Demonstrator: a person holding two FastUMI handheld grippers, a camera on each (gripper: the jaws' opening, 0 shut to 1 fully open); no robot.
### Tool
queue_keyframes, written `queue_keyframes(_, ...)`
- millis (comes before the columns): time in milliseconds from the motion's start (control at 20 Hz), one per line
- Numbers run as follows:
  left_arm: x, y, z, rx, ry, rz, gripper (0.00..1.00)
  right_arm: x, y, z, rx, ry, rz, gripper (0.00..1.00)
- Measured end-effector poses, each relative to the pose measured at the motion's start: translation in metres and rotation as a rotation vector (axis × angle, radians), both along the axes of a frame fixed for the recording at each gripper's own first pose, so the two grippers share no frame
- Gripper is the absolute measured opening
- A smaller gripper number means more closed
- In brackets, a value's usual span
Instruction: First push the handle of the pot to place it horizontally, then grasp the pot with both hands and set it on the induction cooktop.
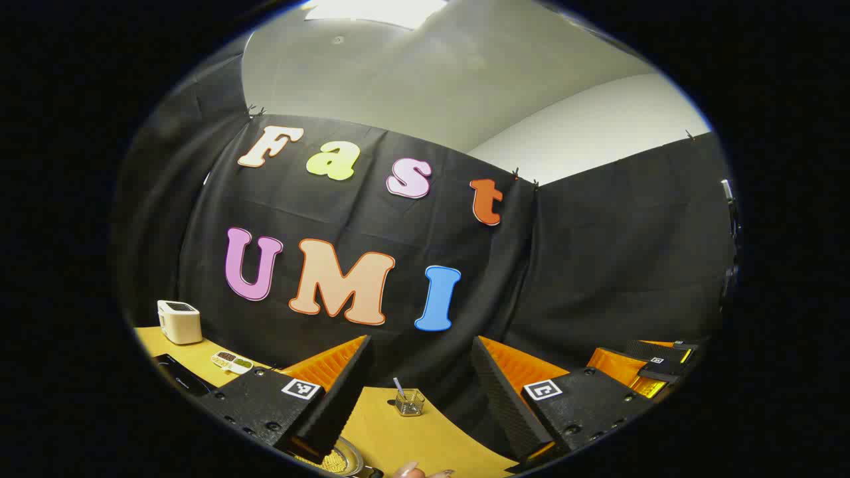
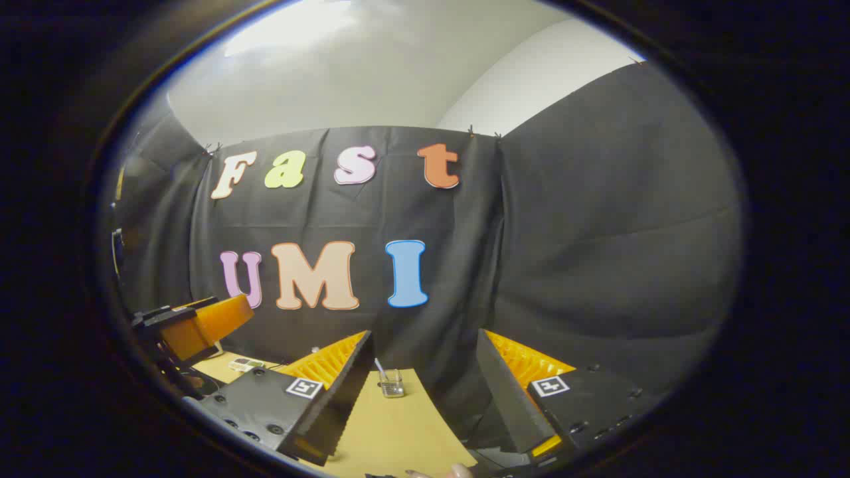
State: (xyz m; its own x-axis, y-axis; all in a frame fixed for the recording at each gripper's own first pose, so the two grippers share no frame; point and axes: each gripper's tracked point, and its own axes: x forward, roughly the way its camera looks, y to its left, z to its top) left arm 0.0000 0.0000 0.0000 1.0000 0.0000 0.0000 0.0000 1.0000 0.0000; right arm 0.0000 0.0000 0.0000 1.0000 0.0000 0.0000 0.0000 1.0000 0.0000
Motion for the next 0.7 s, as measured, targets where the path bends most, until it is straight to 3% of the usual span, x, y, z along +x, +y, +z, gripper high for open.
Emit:
queue_keyframes(450, -0.020, 0.047, 0.010, 0.003, 0.005, 0.033, 0.95, -0.013, 0.062, -0.007, -0.026, 0.014, 0.062, 0.96)
queue_keyframes(500, -0.022, 0.054, 0.011, 0.006, 0.006, 0.040, 0.92, -0.013, 0.067, -0.007, -0.028, 0.016, 0.066, 0.96)
queue_keyframes(700, -0.026, 0.074, 0.016, 0.017, 0.000, 0.068, 0.95, -0.014, 0.086, -0.008, -0.033, 0.015, 0.085, 0.96)
